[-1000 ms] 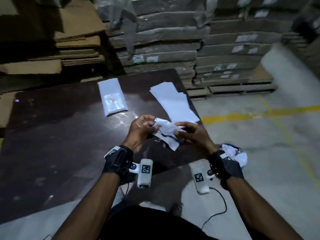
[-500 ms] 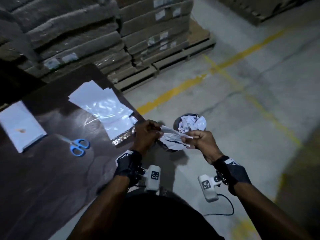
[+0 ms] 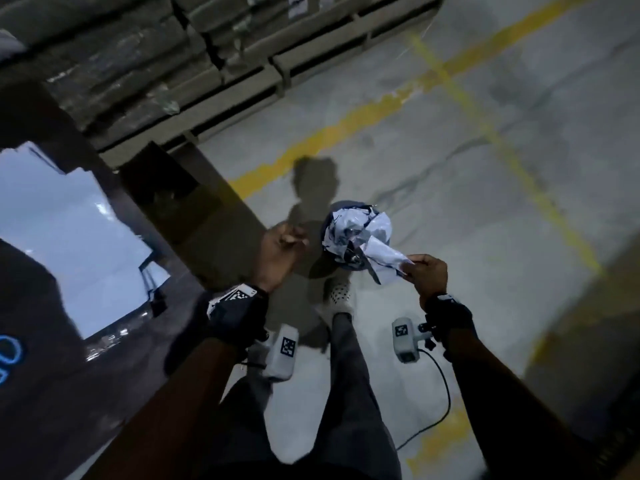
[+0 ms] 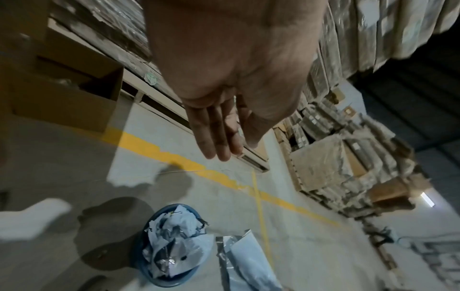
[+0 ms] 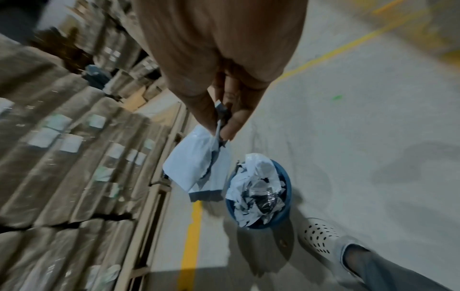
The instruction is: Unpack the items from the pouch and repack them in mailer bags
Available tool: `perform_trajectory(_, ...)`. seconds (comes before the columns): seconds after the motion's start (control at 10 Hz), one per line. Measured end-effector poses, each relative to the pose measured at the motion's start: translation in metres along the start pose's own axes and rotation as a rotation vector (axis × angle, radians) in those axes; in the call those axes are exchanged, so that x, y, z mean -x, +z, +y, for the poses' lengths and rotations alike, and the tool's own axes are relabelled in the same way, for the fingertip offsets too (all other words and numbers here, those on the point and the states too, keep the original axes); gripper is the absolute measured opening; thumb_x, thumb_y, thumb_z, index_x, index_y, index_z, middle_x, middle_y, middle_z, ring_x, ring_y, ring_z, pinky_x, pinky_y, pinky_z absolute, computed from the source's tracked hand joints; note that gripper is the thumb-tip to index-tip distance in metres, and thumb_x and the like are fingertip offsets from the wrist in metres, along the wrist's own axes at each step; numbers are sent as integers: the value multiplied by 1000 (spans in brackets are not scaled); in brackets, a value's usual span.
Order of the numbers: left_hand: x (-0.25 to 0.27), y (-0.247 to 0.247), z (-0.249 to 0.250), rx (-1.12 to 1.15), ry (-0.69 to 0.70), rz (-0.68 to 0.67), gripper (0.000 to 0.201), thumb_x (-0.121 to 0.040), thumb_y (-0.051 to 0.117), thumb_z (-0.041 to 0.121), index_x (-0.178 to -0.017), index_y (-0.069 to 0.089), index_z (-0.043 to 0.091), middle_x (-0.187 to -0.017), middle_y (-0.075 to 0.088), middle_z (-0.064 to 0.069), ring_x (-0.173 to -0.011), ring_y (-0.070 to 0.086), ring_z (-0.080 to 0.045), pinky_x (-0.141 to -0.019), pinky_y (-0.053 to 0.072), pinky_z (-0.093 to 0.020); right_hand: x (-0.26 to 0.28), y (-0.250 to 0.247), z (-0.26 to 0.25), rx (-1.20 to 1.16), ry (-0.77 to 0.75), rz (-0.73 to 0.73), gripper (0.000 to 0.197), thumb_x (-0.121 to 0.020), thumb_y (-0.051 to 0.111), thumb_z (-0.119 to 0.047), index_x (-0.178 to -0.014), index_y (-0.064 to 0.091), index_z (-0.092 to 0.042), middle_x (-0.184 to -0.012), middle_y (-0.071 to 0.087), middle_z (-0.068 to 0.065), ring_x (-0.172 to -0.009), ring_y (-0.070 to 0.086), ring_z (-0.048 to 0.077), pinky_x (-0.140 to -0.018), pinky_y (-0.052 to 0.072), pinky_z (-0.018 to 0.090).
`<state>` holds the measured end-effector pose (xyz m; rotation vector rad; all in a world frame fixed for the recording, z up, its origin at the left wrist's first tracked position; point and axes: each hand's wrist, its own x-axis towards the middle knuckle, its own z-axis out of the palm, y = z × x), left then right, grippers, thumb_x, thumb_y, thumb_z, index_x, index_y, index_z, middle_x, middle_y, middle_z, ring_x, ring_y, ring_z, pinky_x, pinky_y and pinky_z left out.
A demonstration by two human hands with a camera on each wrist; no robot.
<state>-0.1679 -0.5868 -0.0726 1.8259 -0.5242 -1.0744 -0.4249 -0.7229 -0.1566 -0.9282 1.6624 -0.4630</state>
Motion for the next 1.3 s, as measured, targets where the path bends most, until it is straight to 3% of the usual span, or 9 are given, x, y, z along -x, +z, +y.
perform_trajectory(0.1,-48,50,-30,-188,-4,-86,6,-89,65,12,-91,60,12,-73,59,3,-63,59,0,-62,46,-27,-92,11,23,169,-9,11,12,-69,76,-3,-68,69,-12,-68,66,15,-65,63,27,-64,60,42)
perform_trajectory(0.2,-86,92,-59,-365,-41,-211,10,-84,63,31,-93,59,31,-88,67,4,-82,69,-20,-71,53,-36,-165,28,51,328,-93,-4,11,-66,77,-15,-69,68,-19,-75,71,15,-69,69,31,-70,59,51)
perform_trajectory(0.3,-112,121,-83,-434,-27,-266,16,-87,61,31,-102,62,25,-97,69,4,-87,69,-17,-78,55,-35,-212,51,66,458,-219,4,15,-73,74,-7,-83,63,-7,-80,69,15,-77,66,32,-68,54,38)
perform_trajectory(0.5,-148,145,-135,-468,-126,-293,18,-85,56,39,-101,61,33,-96,67,12,-86,66,-13,-71,55,-37,-280,93,114,761,-535,-89,19,-81,56,3,-97,66,-3,-99,67,19,-86,64,38,-70,50,39)
perform_trajectory(0.7,-167,160,-173,-490,-183,-305,16,-93,63,28,-109,62,29,-102,67,15,-94,64,-5,-77,52,-26,-310,115,154,1051,-542,-337,33,-82,51,10,-108,68,0,-112,66,21,-88,66,42,-68,53,43)
perform_trajectory(0.8,-176,158,-184,-481,-203,-284,18,-93,62,26,-111,62,27,-104,67,15,-94,63,-3,-76,48,-19,-322,122,167,1190,-517,-451,27,-85,49,6,-103,67,-2,-108,66,18,-90,66,39,-68,51,40)
perform_trajectory(0.9,-181,152,-193,-477,-236,-256,19,-92,62,24,-111,63,27,-103,67,15,-93,63,-1,-75,46,-14,-339,134,180,1280,-445,-560,28,-94,47,-8,-118,60,-5,-116,64,19,-103,62,39,-75,50,41)
perform_trajectory(1.0,-184,143,-200,-510,-276,-243,17,-92,62,27,-109,62,29,-103,67,14,-94,63,-3,-78,51,-23,-349,143,186,1257,-391,-624,37,-94,52,-14,-130,56,-7,-131,58,17,-117,56,38,-86,52,47)
perform_trajectory(1.3,-150,107,-158,-585,-282,-210,22,-91,63,25,-113,60,27,-104,64,8,-93,64,-15,-73,45,-29,-269,102,99,1335,-293,-549,46,-93,50,-15,-138,46,-8,-152,36,12,-131,45,32,-99,43,43)
